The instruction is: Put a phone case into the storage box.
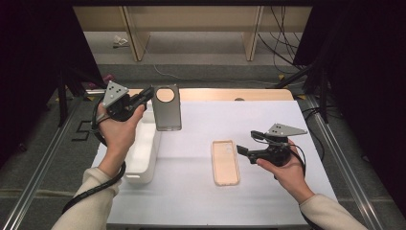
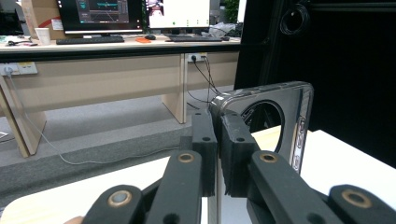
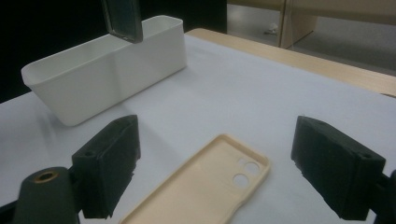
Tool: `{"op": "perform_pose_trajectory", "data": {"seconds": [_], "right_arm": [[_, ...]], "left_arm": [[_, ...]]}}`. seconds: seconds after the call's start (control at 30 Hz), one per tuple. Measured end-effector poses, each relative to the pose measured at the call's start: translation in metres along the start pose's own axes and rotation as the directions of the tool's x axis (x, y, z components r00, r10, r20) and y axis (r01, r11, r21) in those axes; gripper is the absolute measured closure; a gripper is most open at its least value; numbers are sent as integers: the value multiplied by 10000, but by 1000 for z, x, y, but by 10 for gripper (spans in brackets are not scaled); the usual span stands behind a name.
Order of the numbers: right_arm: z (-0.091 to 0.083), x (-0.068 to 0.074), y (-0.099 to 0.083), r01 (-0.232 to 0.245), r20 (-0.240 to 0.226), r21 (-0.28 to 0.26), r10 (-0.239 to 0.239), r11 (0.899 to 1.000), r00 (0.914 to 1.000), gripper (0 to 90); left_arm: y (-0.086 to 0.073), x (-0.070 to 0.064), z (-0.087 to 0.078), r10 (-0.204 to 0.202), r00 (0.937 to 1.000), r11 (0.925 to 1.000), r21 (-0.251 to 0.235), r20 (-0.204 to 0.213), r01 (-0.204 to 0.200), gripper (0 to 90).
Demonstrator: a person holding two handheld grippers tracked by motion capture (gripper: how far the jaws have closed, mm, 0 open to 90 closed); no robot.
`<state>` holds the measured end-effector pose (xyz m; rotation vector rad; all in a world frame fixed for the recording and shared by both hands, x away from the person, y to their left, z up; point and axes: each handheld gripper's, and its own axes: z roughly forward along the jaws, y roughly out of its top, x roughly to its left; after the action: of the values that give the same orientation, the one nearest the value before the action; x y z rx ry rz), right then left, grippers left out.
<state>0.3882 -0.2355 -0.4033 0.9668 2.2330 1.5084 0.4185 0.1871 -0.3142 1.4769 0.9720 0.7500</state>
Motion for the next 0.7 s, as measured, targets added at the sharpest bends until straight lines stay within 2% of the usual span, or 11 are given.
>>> {"op": "perform_pose_trajectory", "data": {"seconds": [0.17,0.7], "right_arm": [[0,0,0,-36,36,10,36,10000,10000,166],[1,-1,-1,-39,9,-11,39,10000,10000,166]], "left_arm": [[2,4,-1,193,9998,9998,-24,-104,-193,850],[10,22,-4,241,9992,9997,-78,-314,-243,850]]}}
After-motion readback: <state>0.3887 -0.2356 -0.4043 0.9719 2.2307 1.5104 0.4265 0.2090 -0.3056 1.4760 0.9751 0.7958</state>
